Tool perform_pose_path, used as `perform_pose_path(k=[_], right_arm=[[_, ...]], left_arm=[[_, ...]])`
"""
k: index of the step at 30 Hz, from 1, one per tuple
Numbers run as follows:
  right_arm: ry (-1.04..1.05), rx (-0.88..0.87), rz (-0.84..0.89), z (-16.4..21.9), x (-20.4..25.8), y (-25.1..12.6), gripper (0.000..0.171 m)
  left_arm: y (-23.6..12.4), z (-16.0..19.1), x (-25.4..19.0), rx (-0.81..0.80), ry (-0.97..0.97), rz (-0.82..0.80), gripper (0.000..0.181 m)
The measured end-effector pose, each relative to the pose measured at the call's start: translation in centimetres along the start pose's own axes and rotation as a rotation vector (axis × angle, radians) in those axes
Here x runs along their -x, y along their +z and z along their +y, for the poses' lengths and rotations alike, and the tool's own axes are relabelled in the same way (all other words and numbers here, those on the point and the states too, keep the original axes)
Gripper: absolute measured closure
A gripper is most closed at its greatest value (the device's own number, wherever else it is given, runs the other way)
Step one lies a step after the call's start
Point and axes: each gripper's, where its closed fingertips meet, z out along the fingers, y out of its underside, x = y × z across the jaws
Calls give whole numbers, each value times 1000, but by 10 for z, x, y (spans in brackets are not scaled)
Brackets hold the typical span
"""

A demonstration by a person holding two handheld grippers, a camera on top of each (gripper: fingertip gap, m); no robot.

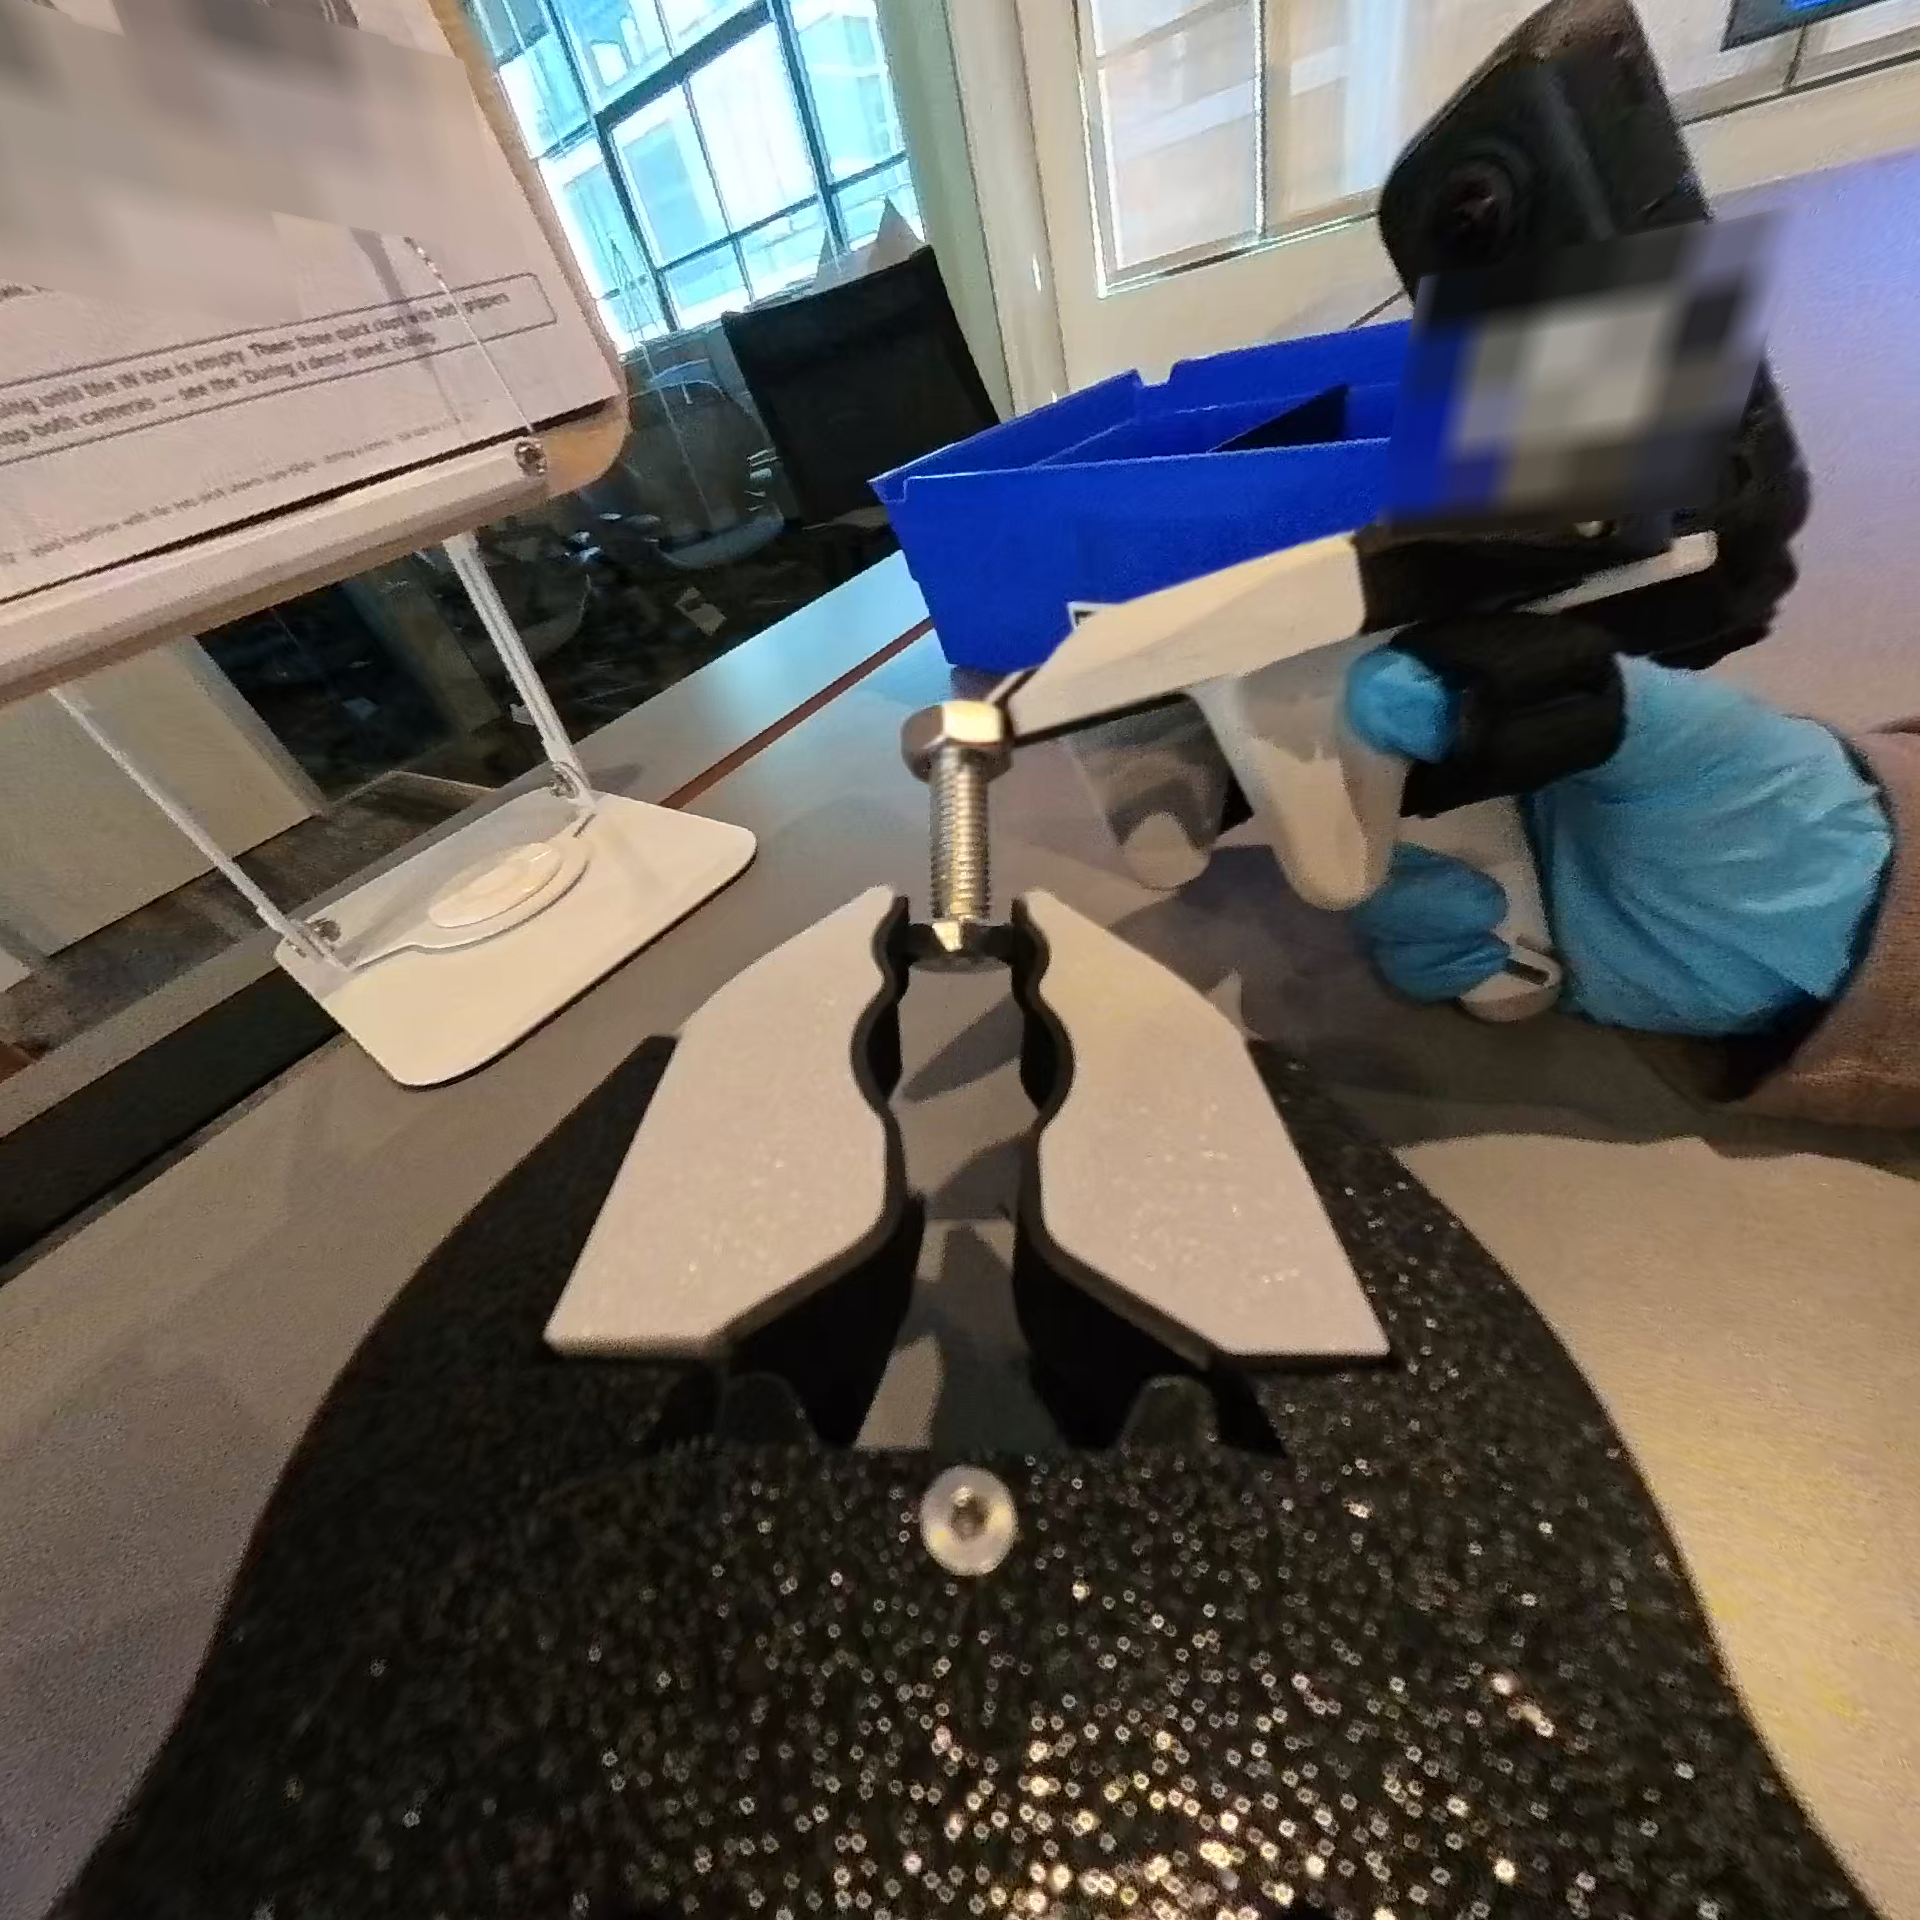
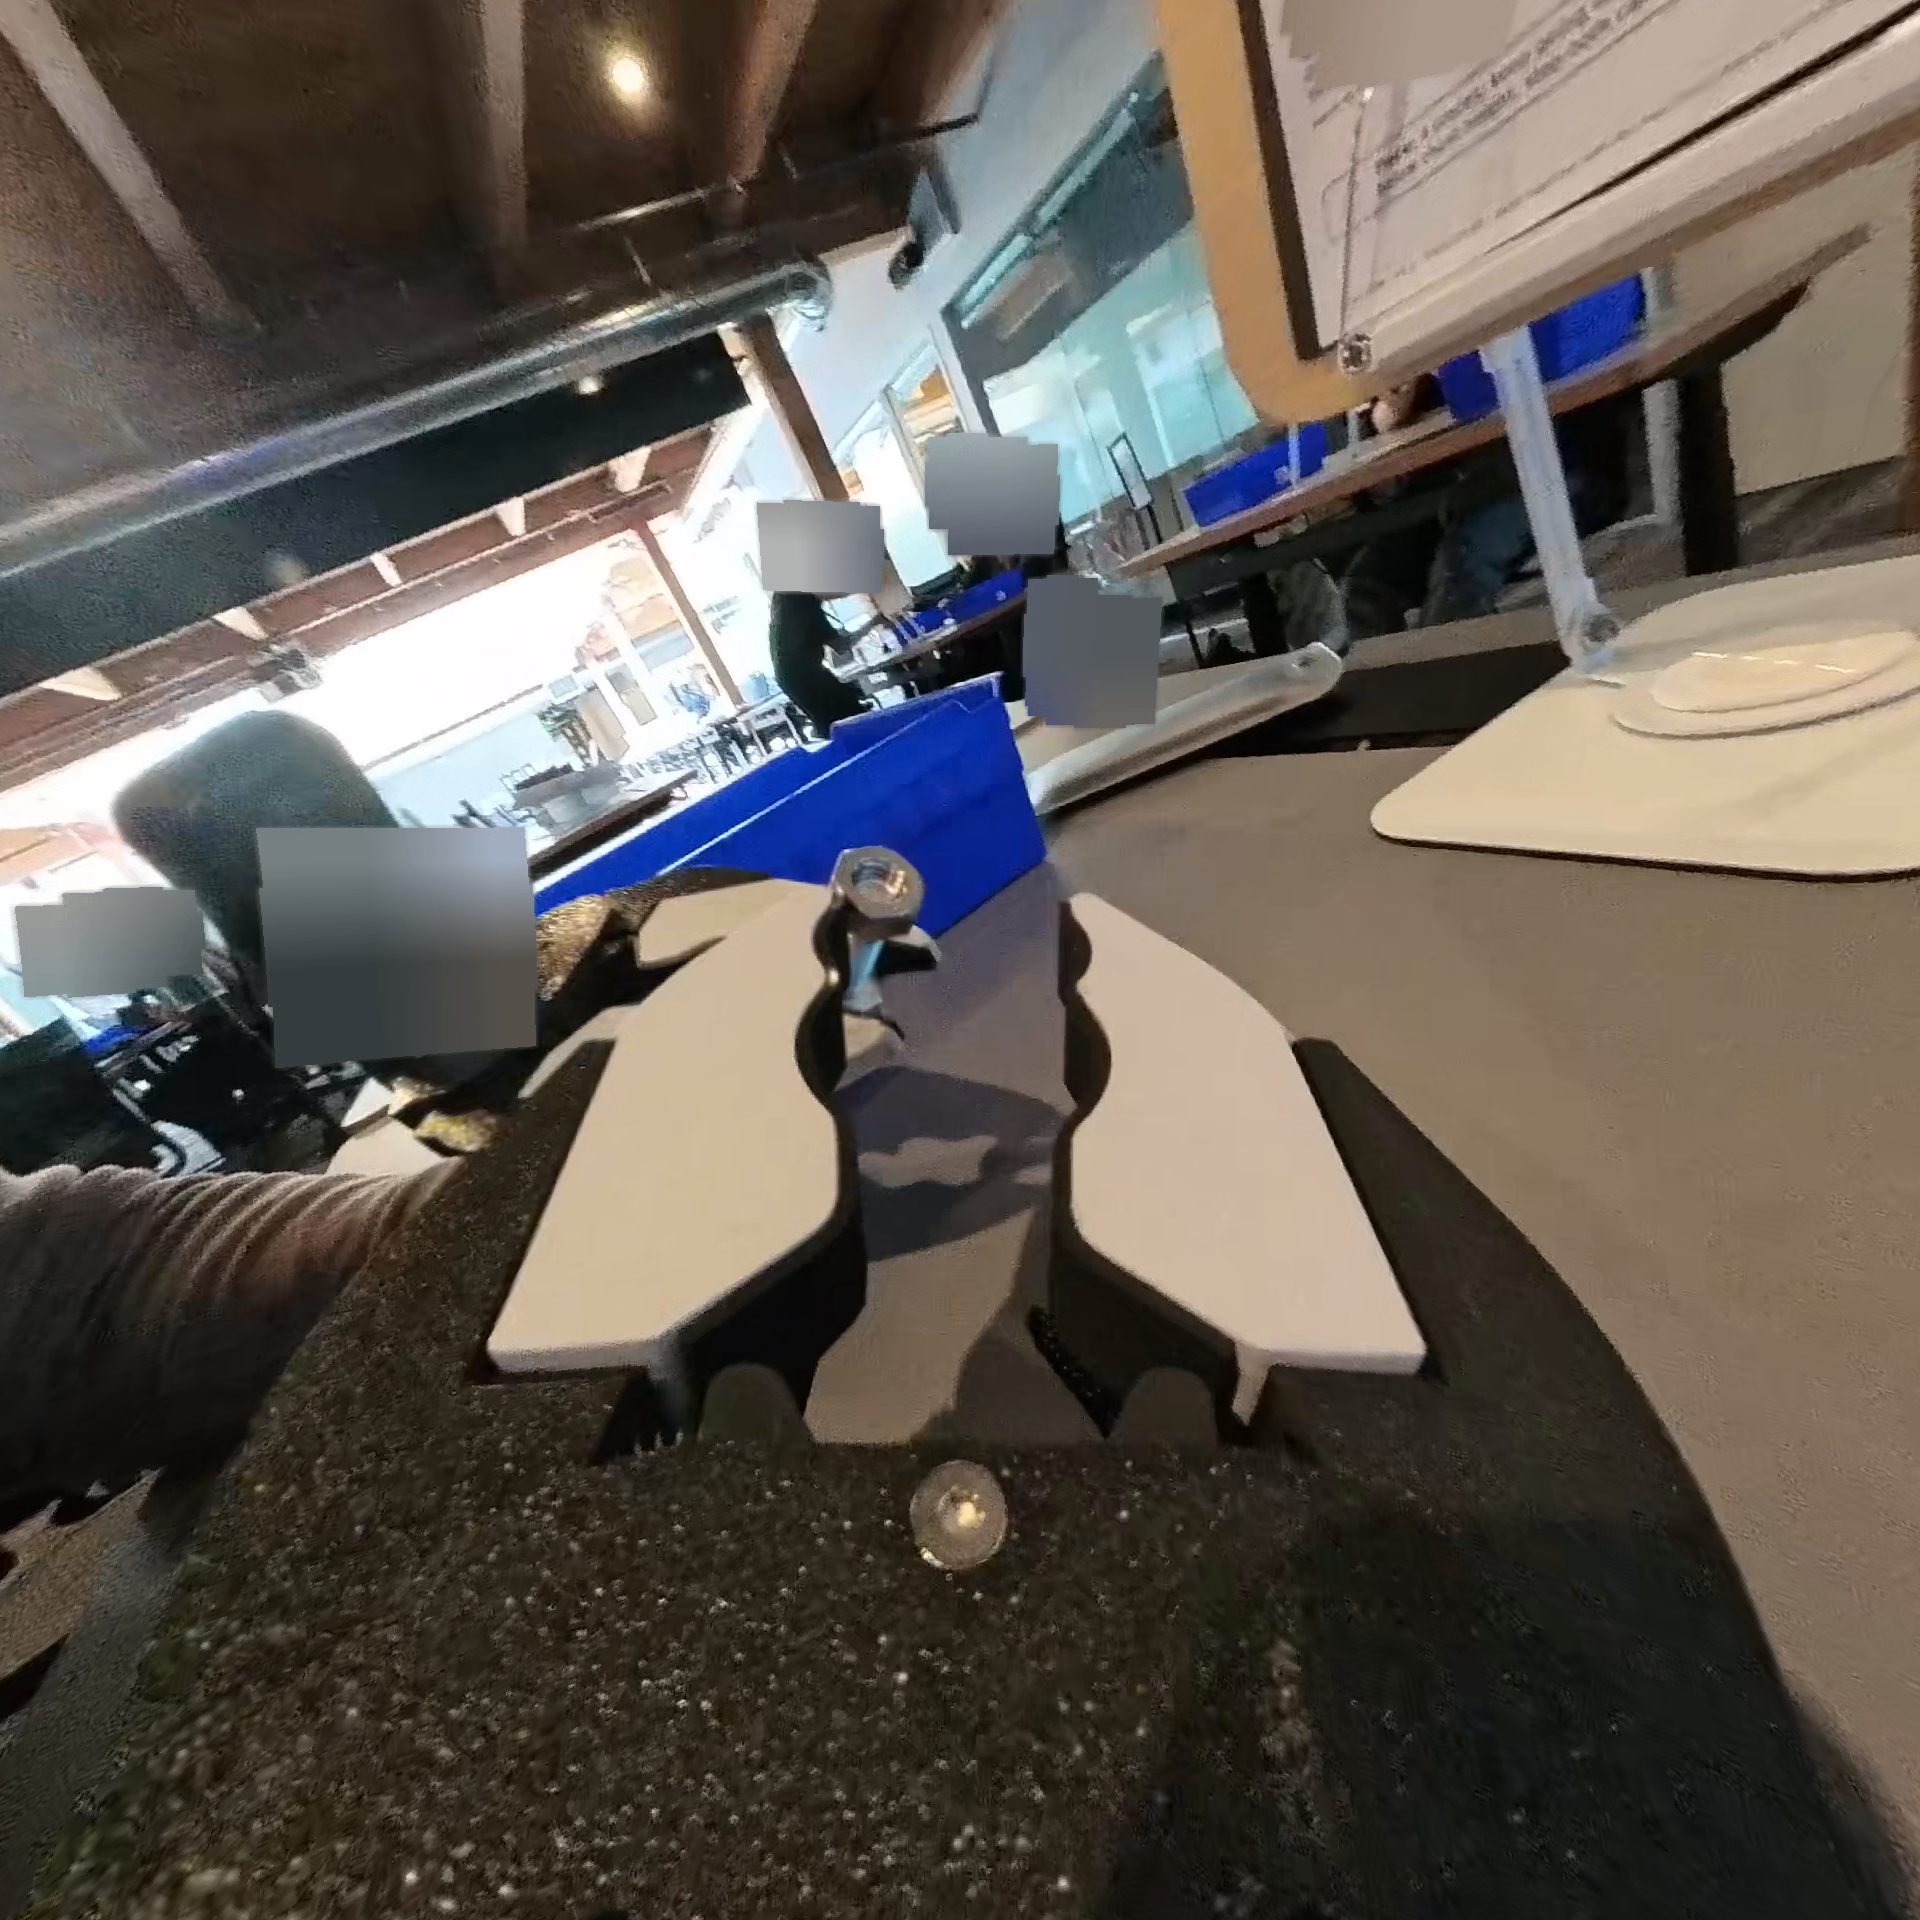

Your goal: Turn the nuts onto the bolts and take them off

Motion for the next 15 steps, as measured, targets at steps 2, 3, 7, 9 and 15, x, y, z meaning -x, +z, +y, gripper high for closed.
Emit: perform_pose_path(k=[2, 3, 7, 9, 15], right_arm=[[6, -6, 52, -1, -8, -2, 143], [13, -22, 52, -4, -8, -4, 143], [22, -44, -46, -7, 6, -3, 133], [12, -11, -37, -2, 5, 0, 133], [45, -42, 2, -6, -4, -4, 136]], left_arm=[[-1, -1, 1, -15, -19, 8, 163], [-1, 0, 1, -10, -25, 9, 163], [1, 1, -1, 2, -5, 14, 163], [1, 0, -2, -2, 9, 8, 163], [1, 2, 3, 4, -16, 2, 163]])
